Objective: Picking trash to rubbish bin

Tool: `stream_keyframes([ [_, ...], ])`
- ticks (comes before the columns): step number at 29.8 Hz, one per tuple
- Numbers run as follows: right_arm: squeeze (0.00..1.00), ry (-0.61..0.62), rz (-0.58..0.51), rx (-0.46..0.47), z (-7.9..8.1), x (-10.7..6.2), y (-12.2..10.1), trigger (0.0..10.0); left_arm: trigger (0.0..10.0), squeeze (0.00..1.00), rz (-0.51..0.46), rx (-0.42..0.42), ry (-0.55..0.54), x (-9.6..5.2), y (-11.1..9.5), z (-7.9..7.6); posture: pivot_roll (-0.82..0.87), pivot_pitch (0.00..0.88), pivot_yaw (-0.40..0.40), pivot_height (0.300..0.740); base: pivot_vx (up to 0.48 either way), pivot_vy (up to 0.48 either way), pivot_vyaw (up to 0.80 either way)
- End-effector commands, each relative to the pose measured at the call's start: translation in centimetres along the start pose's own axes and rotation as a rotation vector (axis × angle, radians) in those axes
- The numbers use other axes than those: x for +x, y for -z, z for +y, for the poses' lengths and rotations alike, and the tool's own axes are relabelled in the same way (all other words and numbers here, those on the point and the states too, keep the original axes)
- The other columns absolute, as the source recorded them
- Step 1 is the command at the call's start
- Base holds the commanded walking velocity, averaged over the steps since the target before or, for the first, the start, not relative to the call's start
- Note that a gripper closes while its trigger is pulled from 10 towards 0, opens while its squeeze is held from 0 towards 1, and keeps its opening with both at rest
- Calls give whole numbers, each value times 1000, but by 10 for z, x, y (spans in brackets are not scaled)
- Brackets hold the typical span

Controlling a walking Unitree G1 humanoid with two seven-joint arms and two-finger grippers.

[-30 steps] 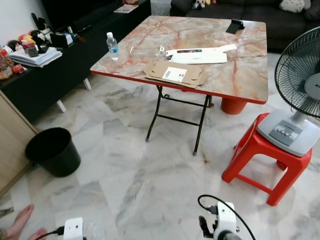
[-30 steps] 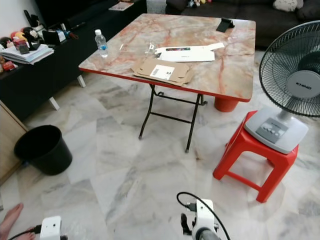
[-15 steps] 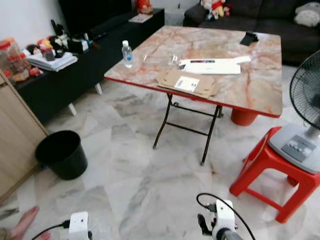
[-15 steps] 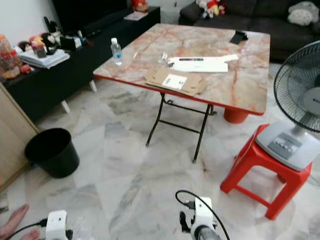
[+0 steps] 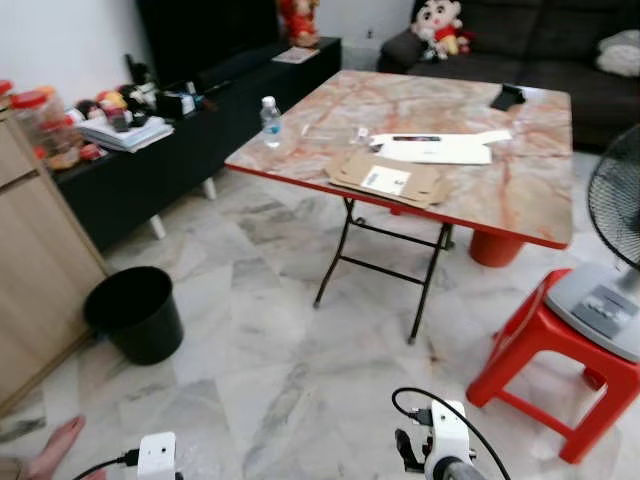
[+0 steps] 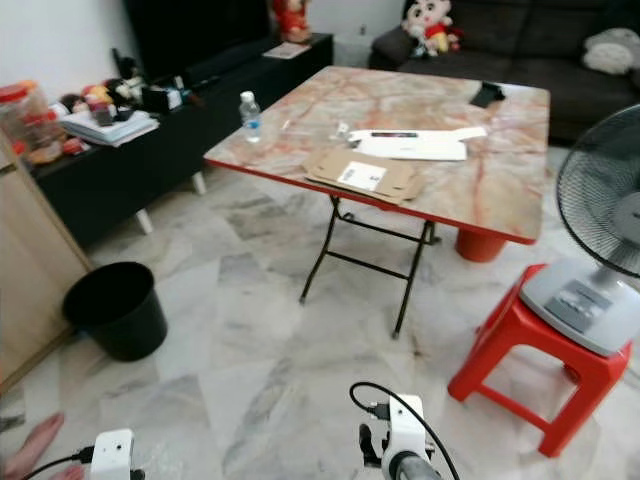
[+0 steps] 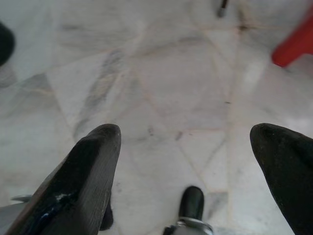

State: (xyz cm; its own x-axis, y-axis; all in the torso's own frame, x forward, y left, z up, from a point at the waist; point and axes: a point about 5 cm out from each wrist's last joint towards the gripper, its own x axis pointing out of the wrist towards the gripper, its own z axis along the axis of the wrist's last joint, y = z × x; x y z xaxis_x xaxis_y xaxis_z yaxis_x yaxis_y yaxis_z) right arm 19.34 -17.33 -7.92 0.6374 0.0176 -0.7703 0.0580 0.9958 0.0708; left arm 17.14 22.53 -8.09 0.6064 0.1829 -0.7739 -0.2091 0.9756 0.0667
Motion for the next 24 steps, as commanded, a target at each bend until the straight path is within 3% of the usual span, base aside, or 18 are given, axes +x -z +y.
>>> stream_keyframes([
  [1,0,3,-2,3,0,1,-3,10000,10000,0,1,16,3,1,-3,-3,-8,0,43,740,266,0,0],
  [5,0,3,-16,-17,2,1,-5,10000,10000,0,3,29,11,1,-3,-4,-7,0,48,740,269,0,119],
  [11,0,-1,-14,-16,4,1,-4,10000,10000,0,3,30,10,1,-3,-4,1,0,45,740,269,0,798],
  [17,0,-2,-18,17,4,2,-6,10000,10000,0,-9,23,4,2,-8,-4,4,0,41,740,274,0,0],
  [24,0,19,-25,-18,0,1,-7,10000,10000,0,-12,12,-6,2,-9,-3,10,0,39,740,273,0,0],
])
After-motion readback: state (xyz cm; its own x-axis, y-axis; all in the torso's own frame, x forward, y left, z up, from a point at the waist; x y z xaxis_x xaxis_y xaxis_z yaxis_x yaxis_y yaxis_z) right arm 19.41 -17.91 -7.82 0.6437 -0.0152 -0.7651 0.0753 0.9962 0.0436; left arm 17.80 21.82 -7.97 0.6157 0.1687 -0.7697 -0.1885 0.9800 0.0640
